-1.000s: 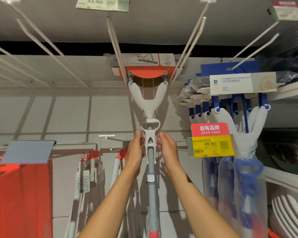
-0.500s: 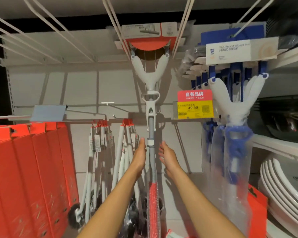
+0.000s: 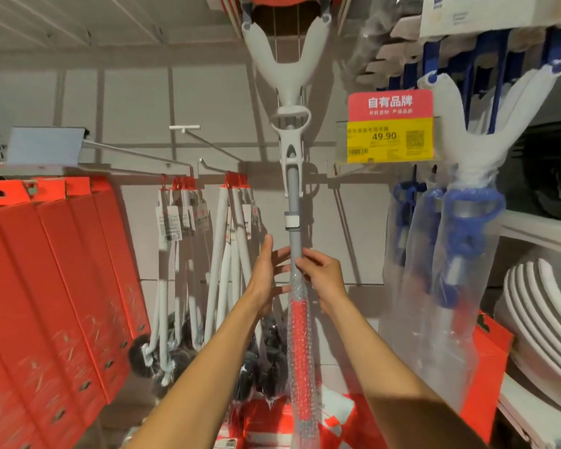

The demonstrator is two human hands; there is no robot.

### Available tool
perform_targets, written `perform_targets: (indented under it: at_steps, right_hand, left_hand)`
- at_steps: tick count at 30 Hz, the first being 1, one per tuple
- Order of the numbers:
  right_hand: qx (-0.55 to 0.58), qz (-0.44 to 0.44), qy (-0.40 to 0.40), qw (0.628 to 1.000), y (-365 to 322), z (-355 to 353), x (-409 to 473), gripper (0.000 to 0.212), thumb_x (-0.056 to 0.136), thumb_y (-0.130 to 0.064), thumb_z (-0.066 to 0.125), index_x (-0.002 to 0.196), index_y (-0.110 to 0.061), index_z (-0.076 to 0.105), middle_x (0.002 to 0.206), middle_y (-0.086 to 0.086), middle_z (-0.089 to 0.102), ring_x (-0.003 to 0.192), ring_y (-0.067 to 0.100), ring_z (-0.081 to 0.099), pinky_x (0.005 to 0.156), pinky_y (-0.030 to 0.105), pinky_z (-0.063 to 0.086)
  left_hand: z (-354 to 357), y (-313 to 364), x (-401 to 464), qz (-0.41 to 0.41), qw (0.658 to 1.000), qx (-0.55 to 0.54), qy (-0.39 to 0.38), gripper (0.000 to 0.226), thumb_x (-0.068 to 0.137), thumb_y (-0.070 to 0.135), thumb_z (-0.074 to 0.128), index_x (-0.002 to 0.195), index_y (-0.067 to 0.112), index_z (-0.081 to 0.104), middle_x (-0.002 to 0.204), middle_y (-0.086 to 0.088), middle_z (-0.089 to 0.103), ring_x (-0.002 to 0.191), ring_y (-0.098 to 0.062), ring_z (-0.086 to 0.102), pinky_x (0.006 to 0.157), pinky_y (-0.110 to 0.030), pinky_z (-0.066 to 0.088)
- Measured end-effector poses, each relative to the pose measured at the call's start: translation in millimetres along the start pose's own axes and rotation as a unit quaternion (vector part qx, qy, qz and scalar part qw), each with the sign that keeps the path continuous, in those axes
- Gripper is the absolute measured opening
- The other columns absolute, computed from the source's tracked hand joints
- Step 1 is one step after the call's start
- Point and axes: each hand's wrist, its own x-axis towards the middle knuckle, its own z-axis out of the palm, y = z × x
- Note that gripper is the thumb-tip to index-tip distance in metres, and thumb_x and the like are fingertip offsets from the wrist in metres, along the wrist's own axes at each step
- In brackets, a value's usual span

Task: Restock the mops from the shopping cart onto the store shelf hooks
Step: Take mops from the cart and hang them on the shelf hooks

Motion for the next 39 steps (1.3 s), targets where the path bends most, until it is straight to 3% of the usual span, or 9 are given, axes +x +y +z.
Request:
perform_targets:
  at_steps: [2,7,12,19,28,31,36,39]
  right_hand:
    - [-0.011,-0.008,0.011,1.000,5,-4,10,0.034,0.091,-0.001,0.067,0.124,-0.007,0.068,0.109,0.007,0.073,0.092,0.014,0.072,0.075,0.022,0.057]
    - [-0.013,0.005,0.023,1.000,8,-6,30,0.036,0.092,-0.002,0.066,0.128,-0.008,0.066,0.114,0.007,0.072,0.097,0.017,0.071,0.085,0.030,0.058]
    - [-0.016,0.008,0.033,0.999,17,6,49,0.034,0.093,-0.001,0.065,0.126,-0.005,0.066,0.114,0.005,0.070,0.091,0.013,0.070,0.076,0.021,0.056]
    - [0.025,0.011,0.052,0.998,33,14,68,0.031,0.090,-0.005,0.070,0.122,-0.004,0.069,0.110,0.010,0.074,0.092,0.019,0.072,0.077,0.024,0.059]
    - [0.034,0.031,0.052,0.998,40,26,65,0.030,0.090,-0.008,0.072,0.120,-0.005,0.069,0.107,0.009,0.075,0.096,0.023,0.073,0.087,0.039,0.060]
    - [0.018,0.037,0.045,0.998,36,26,62,0.030,0.091,-0.010,0.071,0.121,-0.005,0.070,0.107,0.009,0.075,0.098,0.023,0.072,0.088,0.041,0.060]
    - [0.018,0.013,0.039,0.999,24,22,45,0.026,0.095,-0.015,0.067,0.119,-0.006,0.071,0.111,0.008,0.074,0.102,0.019,0.071,0.083,0.029,0.059]
    - [0.008,-0.022,0.043,0.999,15,20,28,0.025,0.098,-0.020,0.062,0.119,-0.010,0.072,0.112,0.002,0.074,0.105,0.017,0.070,0.094,0.038,0.057]
  left_hand:
    - [4,-2,7,0.000,1.000,-0.013,-0.010,0.076,0.099,0.069,0.018,0.130,0.018,0.066,0.128,0.003,0.067,0.119,-0.015,0.060,0.088,-0.041,0.055]
    - [8,-7,28,-0.002,0.999,-0.047,-0.014,0.078,0.097,0.072,0.020,0.130,0.017,0.066,0.130,0.000,0.067,0.123,-0.019,0.060,0.100,-0.051,0.052]
    - [1,-16,53,0.002,0.998,-0.059,-0.004,0.077,0.099,0.070,0.018,0.130,0.018,0.065,0.125,-0.002,0.069,0.122,-0.019,0.060,0.093,-0.045,0.055]
    - [-7,-26,77,0.009,0.998,-0.060,-0.016,0.076,0.099,0.069,0.017,0.134,0.021,0.062,0.131,-0.001,0.067,0.127,-0.019,0.057,0.104,-0.051,0.050]
    - [-16,-29,73,0.017,0.999,-0.022,-0.026,0.073,0.093,0.071,0.013,0.133,0.032,0.061,0.131,0.006,0.066,0.130,-0.012,0.053,0.114,-0.053,0.039]
    - [-14,-27,65,0.021,0.999,-0.014,-0.024,0.072,0.100,0.064,0.009,0.139,0.028,0.057,0.134,0.005,0.063,0.131,-0.011,0.051,0.118,-0.052,0.034]
    - [-13,-17,42,0.025,1.000,0.007,-0.004,0.076,0.096,0.067,0.011,0.143,0.023,0.052,0.147,0.003,0.053,0.139,-0.014,0.044,0.120,-0.055,0.026]
    - [-12,-5,25,0.055,0.998,0.033,0.015,0.072,0.102,0.059,0.013,0.152,0.015,0.040,0.157,-0.001,0.040,0.146,-0.017,0.035,0.123,-0.046,0.021]
